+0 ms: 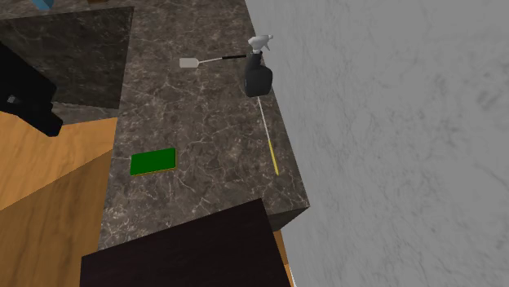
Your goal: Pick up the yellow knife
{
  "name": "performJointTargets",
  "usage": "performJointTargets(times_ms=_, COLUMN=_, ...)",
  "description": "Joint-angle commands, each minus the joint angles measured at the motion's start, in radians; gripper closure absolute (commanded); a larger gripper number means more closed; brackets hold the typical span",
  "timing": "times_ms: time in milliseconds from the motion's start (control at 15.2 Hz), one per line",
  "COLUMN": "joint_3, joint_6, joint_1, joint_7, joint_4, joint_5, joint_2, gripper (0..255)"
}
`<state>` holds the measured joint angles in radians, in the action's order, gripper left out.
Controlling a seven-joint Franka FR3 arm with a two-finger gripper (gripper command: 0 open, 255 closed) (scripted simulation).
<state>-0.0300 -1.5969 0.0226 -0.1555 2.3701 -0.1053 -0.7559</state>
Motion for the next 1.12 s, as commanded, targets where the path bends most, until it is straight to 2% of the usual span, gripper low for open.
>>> performJointTargets(times_ms=0, joint_3=0.000, joint_6=0.000, joint_1=0.000, joint_7=0.000, joint_4=0.000, joint_5=0.000, joint_2=0.000, gripper=0)
performJointTargets(times_ms=528, joint_3=0.089, joint_6=-0.220, joint_1=0.053, joint_7=0.128, joint_4=0.141, joint_5=0.091, joint_2=0.082, gripper=0)
performJointTargets(times_ms=1056, joint_3=0.186, joint_6=-0.465, joint_1=0.108, joint_7=0.246, joint_4=0.201, joint_5=0.171, joint_2=0.259, gripper=0)
